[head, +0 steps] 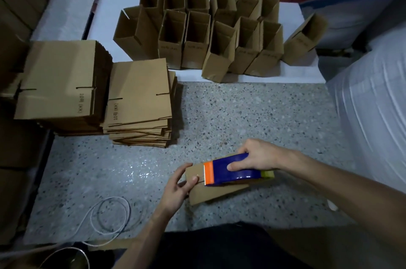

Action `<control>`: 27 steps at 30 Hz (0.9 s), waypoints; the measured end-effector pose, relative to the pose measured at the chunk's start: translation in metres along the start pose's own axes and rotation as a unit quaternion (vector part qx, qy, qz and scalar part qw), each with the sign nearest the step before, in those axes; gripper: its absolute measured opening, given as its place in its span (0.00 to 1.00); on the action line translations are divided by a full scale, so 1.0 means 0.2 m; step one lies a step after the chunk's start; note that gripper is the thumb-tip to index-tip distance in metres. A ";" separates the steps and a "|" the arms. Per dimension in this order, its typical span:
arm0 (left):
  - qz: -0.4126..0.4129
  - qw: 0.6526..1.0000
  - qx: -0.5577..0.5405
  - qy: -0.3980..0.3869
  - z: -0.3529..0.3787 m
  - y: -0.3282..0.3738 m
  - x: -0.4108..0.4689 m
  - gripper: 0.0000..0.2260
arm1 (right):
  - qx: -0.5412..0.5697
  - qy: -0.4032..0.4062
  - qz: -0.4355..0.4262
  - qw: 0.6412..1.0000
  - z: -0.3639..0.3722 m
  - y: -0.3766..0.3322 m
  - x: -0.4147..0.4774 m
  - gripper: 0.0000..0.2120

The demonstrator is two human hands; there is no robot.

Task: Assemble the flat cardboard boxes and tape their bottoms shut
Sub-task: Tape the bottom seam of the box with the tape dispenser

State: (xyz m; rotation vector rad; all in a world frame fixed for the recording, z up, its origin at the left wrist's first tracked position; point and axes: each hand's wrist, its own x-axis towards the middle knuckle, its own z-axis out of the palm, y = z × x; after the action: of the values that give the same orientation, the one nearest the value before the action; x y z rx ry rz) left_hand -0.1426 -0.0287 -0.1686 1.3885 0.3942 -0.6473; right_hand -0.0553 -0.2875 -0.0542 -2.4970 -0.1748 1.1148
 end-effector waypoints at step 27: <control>0.074 0.994 0.080 0.015 0.02 -0.05 0.04 0.15 | -0.219 0.055 0.124 0.966 -0.04 0.36 0.00 0.25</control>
State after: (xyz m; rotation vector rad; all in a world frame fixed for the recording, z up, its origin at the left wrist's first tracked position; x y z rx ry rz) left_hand -0.1443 -0.0340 -0.1806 1.5659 0.2644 -0.5454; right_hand -0.0528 -0.3551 -0.0782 -3.0353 -0.0853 1.1269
